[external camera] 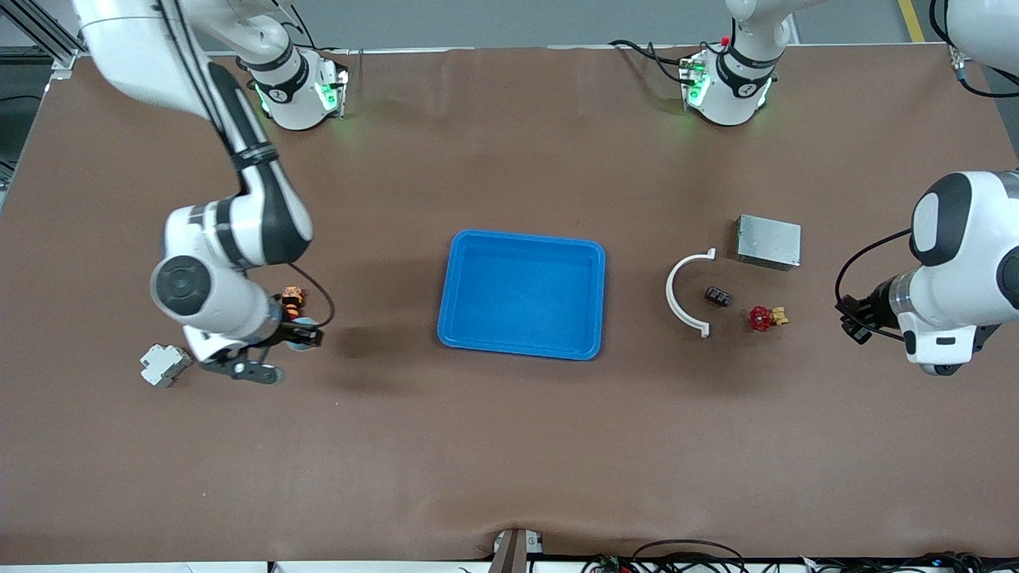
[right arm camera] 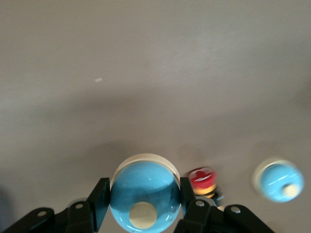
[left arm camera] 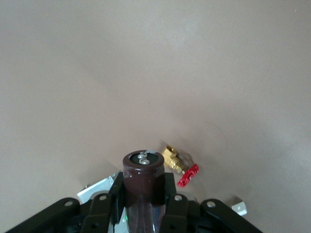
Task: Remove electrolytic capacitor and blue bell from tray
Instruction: 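Carry the bell with the right gripper while the left gripper carries the capacitor, then lower the capacitor beside the first capacitor with the left gripper and release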
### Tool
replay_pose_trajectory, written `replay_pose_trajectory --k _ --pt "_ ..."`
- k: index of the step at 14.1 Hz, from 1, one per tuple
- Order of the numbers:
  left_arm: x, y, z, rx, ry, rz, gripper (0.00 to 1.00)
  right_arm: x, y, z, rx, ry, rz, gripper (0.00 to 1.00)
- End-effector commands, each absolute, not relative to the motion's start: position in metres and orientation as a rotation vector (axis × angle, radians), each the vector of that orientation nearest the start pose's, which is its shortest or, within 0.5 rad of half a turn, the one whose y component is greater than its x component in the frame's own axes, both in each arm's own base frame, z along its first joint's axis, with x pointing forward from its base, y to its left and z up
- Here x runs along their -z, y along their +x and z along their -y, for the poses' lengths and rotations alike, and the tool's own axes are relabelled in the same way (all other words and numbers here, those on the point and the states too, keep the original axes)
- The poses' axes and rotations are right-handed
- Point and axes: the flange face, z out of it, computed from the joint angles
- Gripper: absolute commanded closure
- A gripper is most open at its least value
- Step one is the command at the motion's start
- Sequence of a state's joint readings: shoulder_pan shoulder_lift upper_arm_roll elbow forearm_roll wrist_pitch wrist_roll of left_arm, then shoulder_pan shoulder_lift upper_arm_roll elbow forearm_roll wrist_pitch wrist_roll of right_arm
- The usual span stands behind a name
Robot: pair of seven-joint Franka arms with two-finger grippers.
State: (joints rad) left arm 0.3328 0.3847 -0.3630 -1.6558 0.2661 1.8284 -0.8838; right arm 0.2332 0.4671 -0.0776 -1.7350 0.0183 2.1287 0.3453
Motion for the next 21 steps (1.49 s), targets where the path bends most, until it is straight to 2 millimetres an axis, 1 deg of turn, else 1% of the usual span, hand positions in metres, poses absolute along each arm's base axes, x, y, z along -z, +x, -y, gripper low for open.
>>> replay_pose_trajectory --k 1,2,3,4,5,7,10,11,12,14,15,16,19,21 --pt "-0.396 0.629 -0.016 -0.184 -2.754 1.095 1.0 -0.31 0.641 -0.067 -0.101 -3.157 -0.201 1.0" --pt "-0.405 0.629 -0.015 -0.167 -2.762 1.101 1.0 -0.309 0.643 -0.049 -0.105 -3.152 -0.171 1.0" --pt "-0.408 0.628 -0.012 -0.168 -2.771 1.106 1.0 -0.309 0.645 -0.031 -0.102 -3.148 -0.136 1.0" --pt "-0.41 0.628 -0.008 -0.166 -2.775 1.102 1.0 -0.309 0.646 -0.017 -0.088 -3.147 -0.107 1.0" --pt "-0.417 0.626 -0.004 -0.156 -2.781 1.089 1.0 -0.308 0.647 -0.003 -0.081 -3.146 -0.073 1.0" --pt "-0.425 0.622 -0.003 -0.171 -2.782 1.055 1.0 -0.304 0.649 0.024 -0.057 -3.146 -0.027 1.0" --pt "-0.425 0.621 -0.003 -0.18 -2.781 1.046 1.0 -0.29 0.652 0.051 -0.022 -3.148 0.019 1.0" --pt "-0.424 0.621 -0.003 -0.183 -2.782 1.046 1.0 -0.282 0.652 0.06 -0.022 -3.147 0.03 1.0" --pt "-0.421 0.621 -0.001 -0.195 -2.785 1.047 1.0 -0.273 0.653 0.067 -0.017 -3.147 0.027 1.0" --pt "-0.406 0.619 0.0 -0.253 -2.79 1.062 1.0 -0.26 0.653 0.073 -0.024 -3.145 0.013 1.0" --pt "-0.395 0.619 0.0 -0.291 -2.796 1.072 1.0 -0.254 0.652 0.074 -0.028 -3.141 0.006 1.0" --pt "-0.391 0.619 -0.001 -0.304 -2.794 1.073 1.0 -0.248 0.652 0.074 -0.033 -3.135 -0.004 1.0" --pt "-0.359 0.624 -0.003 -0.342 -2.787 1.082 1.0 -0.23 0.652 0.078 -0.028 -3.121 -0.033 1.0" --pt "-0.342 0.63 -0.008 -0.32 -2.792 1.08 1.0 -0.223 0.653 0.078 -0.027 -3.116 -0.042 1.0"
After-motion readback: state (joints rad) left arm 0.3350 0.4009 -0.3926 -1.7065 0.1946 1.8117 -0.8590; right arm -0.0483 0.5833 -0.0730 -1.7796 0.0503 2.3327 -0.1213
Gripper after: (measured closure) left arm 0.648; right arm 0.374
